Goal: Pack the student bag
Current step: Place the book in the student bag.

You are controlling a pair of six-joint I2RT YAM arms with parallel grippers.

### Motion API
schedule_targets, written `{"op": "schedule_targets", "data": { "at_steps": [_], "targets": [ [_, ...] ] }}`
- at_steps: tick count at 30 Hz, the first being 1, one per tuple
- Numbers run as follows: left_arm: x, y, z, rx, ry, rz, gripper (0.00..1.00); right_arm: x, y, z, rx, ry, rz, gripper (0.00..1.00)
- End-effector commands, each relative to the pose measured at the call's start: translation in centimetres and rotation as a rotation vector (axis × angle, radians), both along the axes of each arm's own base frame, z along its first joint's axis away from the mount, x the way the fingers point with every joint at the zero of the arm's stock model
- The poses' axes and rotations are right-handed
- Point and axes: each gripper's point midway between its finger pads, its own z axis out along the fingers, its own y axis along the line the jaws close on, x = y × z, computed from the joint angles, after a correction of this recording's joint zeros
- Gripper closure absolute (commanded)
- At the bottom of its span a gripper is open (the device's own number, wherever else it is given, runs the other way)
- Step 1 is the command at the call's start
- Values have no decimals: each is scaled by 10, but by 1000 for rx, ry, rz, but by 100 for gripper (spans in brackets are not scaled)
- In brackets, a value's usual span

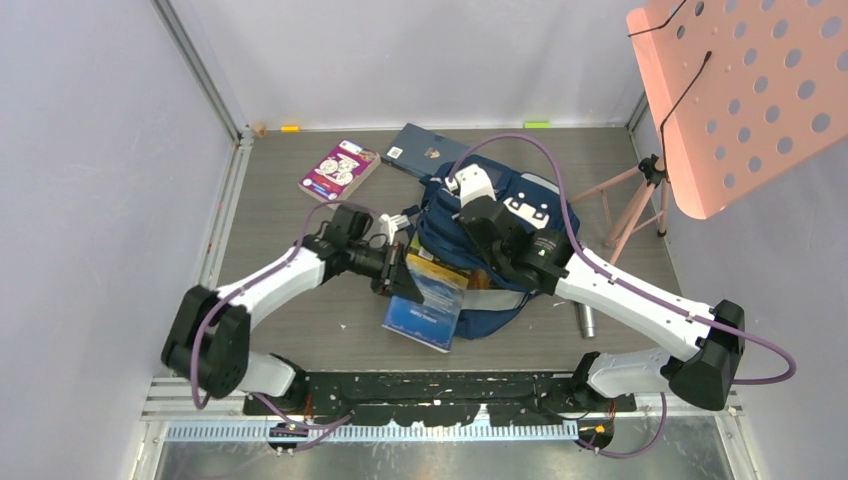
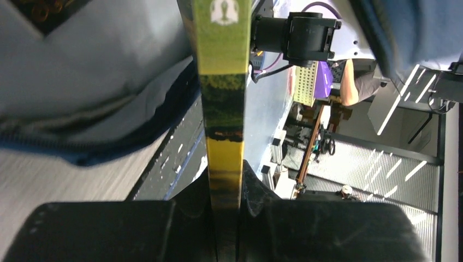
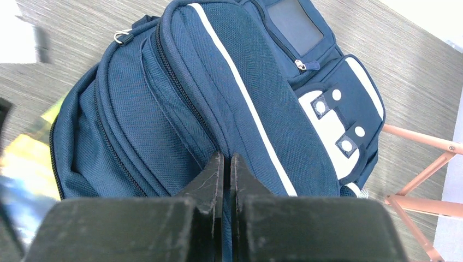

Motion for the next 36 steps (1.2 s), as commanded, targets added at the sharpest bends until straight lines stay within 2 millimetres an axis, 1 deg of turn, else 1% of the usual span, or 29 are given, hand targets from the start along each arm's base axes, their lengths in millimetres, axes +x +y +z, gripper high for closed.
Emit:
{"op": "schedule_targets", "data": {
  "at_steps": [1,4,7,8,10,12,14,16,17,18,21,25,27,29,30,33,36],
  "targets": [
    [20,-41,20,-99,-134,-99,100,9,14,60,229,-123,-32,99],
    [27,-65,6,-87,-121,-124,100,9,17,62,247,-121,-27,99],
    [51,-76,-15,-46,-154,-41,100,8,21,63,254,-119,-14,100],
    [60,-79,-20,-43,-175,-9,97,8,21,63,257,-120,-12,99],
    [80,-81,-34,4,-218,79,85,7,22,63,260,-120,-10,99],
    [92,-78,-45,47,-262,129,67,7,22,62,261,-119,-10,99],
    [100,-70,-51,112,-317,167,52,6,21,62,260,-121,-12,99],
    [104,-57,-57,188,-364,190,41,6,19,61,258,-122,-15,99],
    [102,-48,-62,238,-373,194,37,5,17,60,256,-122,-19,99],
    [102,-41,-62,273,-394,199,34,5,16,59,254,-122,-21,99],
    [100,-22,-55,346,-459,215,24,4,13,57,253,-122,-31,99],
    [85,2,-42,393,-509,229,18,3,11,56,251,-120,-35,99],
    [73,12,-36,386,-525,232,17,3,10,56,250,-120,-37,99],
    [59,17,-26,345,-542,237,17,3,10,55,247,-121,-38,99],
    [52,18,-25,327,-537,234,18,3,9,55,246,-121,-38,99],
    [31,16,-19,239,-528,208,23,2,8,53,241,-119,-43,99],
    [15,13,-21,177,-561,180,25,2,8,51,243,-116,-43,99]
  ]
}}
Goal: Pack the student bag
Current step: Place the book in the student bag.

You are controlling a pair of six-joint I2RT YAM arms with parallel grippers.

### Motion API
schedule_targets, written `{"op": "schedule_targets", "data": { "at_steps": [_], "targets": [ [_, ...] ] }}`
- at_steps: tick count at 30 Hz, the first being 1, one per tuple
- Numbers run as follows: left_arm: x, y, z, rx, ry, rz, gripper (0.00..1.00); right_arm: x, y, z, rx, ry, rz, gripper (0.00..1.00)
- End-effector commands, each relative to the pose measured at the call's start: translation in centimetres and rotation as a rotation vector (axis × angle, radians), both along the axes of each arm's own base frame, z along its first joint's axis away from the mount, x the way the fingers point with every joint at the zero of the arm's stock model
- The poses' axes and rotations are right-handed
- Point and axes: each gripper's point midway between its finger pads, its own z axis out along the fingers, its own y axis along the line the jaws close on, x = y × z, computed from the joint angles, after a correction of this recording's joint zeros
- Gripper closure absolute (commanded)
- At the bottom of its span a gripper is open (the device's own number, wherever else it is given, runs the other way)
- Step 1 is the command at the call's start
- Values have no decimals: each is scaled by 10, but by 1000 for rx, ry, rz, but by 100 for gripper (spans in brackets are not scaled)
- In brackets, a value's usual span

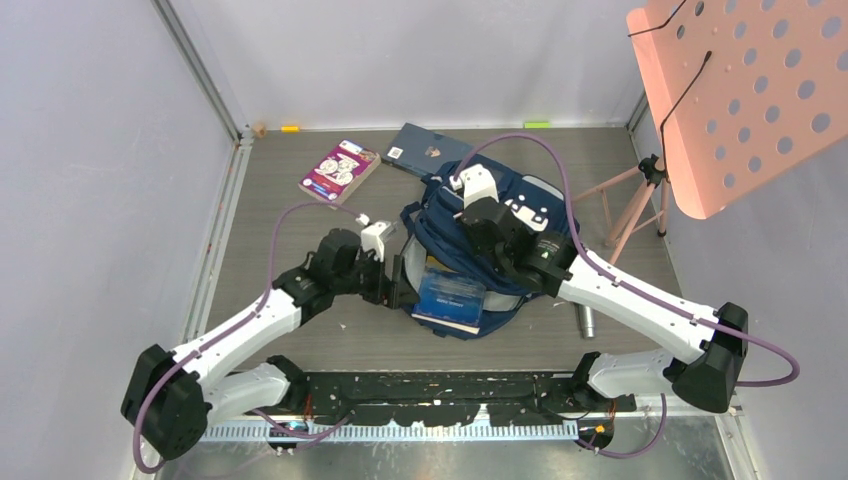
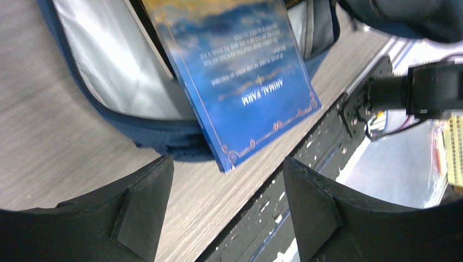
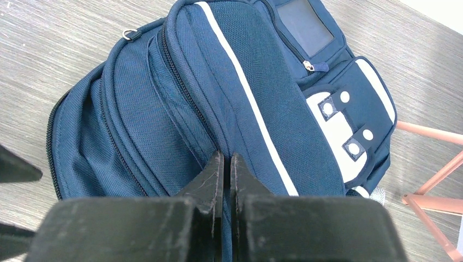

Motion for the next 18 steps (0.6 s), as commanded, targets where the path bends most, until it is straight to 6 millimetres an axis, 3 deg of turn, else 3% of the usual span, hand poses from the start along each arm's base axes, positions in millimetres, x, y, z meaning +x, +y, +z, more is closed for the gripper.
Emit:
{"op": "schedule_targets", "data": {
  "at_steps": [1,6,12,18],
  "targets": [
    [-24,-8,-2,-69,-44,-87,25,5,5,48,181,-119,-37,99],
    [-25,-7,-7,-35,-126,-62,42,5,5,50,194,-117,-39,99],
    [-20,-9,-6,-35,-221,-35,47,5,3,49,193,-122,-49,100],
    [-31,-23,-26,17,-176,-112,49,6,4,49,188,-121,-45,99]
  ]
}}
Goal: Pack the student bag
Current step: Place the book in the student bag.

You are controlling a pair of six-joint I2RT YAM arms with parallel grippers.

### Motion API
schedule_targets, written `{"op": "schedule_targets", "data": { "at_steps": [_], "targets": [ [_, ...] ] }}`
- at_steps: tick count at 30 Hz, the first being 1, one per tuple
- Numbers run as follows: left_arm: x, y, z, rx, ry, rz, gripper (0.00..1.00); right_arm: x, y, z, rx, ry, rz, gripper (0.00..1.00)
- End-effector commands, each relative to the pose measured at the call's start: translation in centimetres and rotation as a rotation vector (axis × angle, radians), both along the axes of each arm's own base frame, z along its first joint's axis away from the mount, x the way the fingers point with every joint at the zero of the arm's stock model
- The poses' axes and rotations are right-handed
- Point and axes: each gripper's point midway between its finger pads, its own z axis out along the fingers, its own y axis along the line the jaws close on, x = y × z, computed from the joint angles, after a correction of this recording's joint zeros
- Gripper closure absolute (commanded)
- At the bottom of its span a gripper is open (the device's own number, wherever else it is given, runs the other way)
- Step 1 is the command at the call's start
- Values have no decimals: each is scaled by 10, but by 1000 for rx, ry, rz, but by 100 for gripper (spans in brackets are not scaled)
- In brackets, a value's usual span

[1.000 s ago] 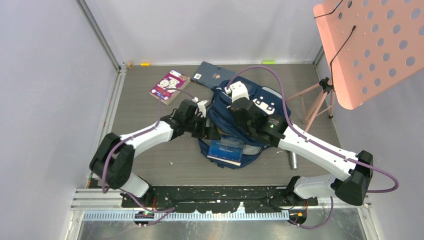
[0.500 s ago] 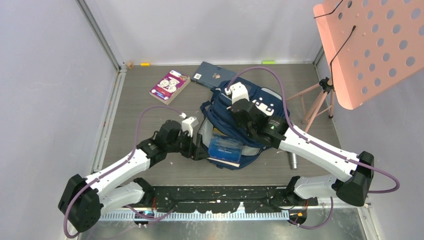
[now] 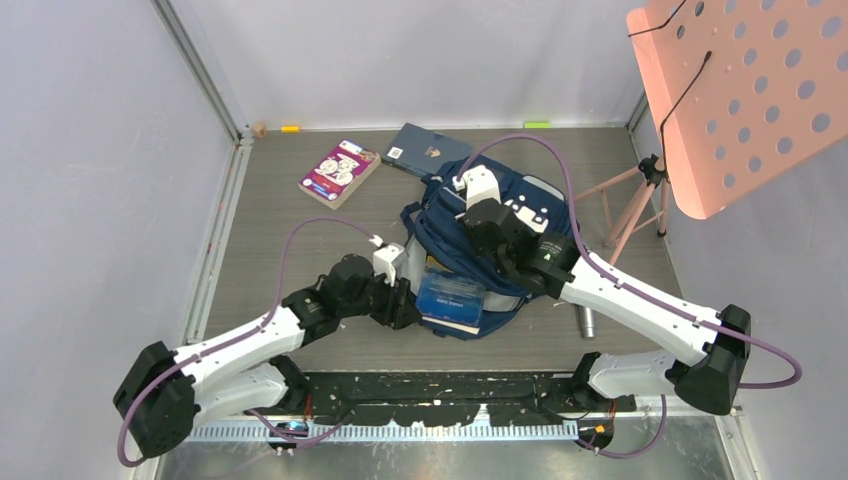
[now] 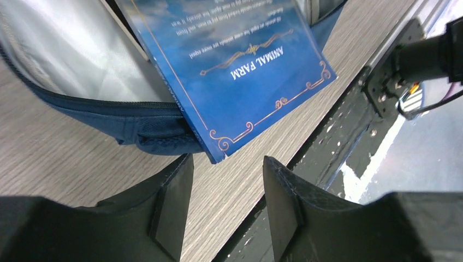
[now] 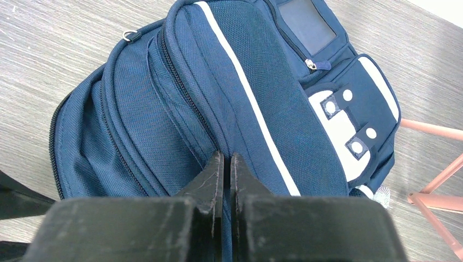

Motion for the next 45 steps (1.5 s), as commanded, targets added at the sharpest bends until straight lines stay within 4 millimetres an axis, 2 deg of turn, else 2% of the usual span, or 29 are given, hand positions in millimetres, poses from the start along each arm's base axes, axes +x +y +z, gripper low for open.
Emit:
{"op": "schedule_targets", "data": {
  "at_steps": [1,6,11,16,20,25,32,37,42,43,45],
  "targets": [
    [3,-14,-2,19,-59,-33,49,8,5,50,170,-123,-43,99],
    [11,-19,-8,59,-102,-7,49,8,6,50,175,-124,-40,99],
    [28,-31,1,26,-171,38,64,9,7,49,174,-123,-40,99],
    [50,-35,-8,59,-184,124,78,9,9,46,176,-116,-38,99],
    [69,-42,-2,13,-209,213,85,9,10,43,179,-110,-37,99],
    [83,-63,7,-92,-215,258,85,9,14,38,184,-95,-32,99],
    [95,-92,2,-165,-200,252,85,9,17,33,191,-83,-32,99],
    [110,-91,4,-181,-219,335,84,9,18,29,192,-76,-33,99],
    [110,-89,7,-203,-230,346,81,9,17,27,191,-74,-38,99],
    [109,-86,6,-198,-235,348,80,9,17,28,192,-76,-40,99],
    [104,-74,7,-187,-244,361,71,9,14,31,197,-85,-49,99]
  ]
}}
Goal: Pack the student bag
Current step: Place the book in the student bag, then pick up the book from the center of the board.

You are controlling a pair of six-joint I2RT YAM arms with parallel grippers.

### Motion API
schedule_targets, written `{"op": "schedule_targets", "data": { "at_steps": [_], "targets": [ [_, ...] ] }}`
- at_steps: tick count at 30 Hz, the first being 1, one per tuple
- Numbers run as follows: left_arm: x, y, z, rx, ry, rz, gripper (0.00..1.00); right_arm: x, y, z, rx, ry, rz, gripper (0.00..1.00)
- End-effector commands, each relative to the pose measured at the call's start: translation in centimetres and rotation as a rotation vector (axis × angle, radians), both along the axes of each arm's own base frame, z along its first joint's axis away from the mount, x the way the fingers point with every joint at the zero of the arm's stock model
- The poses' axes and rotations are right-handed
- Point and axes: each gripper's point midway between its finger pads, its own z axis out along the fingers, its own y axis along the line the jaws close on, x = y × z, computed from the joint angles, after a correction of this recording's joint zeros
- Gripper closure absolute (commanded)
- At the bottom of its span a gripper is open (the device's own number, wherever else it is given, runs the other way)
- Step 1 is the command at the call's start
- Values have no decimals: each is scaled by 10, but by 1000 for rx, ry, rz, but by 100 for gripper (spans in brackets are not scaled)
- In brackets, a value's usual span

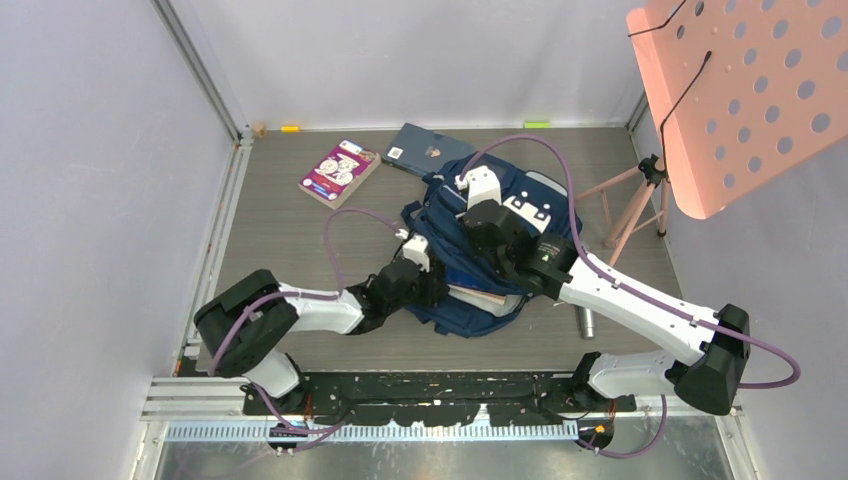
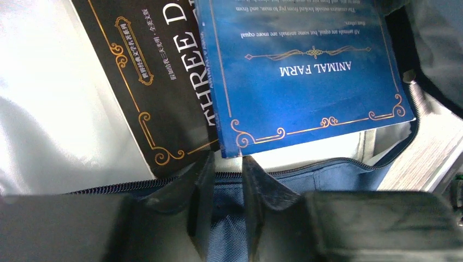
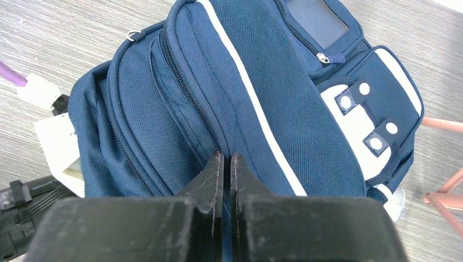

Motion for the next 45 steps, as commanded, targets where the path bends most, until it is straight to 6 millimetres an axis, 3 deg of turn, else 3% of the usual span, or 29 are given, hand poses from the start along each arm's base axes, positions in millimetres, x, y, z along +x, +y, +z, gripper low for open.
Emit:
{"op": "schedule_targets", "data": {
  "at_steps": [1,4,6,7,10,13,15,18,21,25,31,37,45],
  "targets": [
    [21,3,60,-145,-165,85,62,8,8,38,154,-93,-41,99],
    [10,24,65,-87,-162,91,41,7,5,41,157,-104,-47,99],
    [0,45,61,-3,-142,98,30,7,2,42,155,-108,-53,99],
    [-3,54,71,16,-160,98,25,6,1,41,154,-109,-54,99],
    [-14,92,76,171,-143,123,14,5,0,38,161,-107,-56,99],
    [-21,130,88,272,-120,151,7,1,-2,36,174,-99,-50,99],
    [-24,144,99,292,-99,117,5,-3,-3,30,183,-82,-43,99],
    [-13,174,111,334,-36,130,3,-12,-1,13,188,-34,-19,99],
    [14,201,120,379,-1,167,3,-24,1,0,198,3,6,99],
    [76,219,133,532,-50,196,3,-40,7,-17,231,42,35,99],
    [166,236,119,674,-25,178,4,-57,18,-33,245,58,79,99],
    [228,250,85,840,-22,136,5,-67,26,-48,256,79,109,99],
    [275,263,26,1021,10,71,4,-71,24,-47,281,76,101,99]
  ]
}}
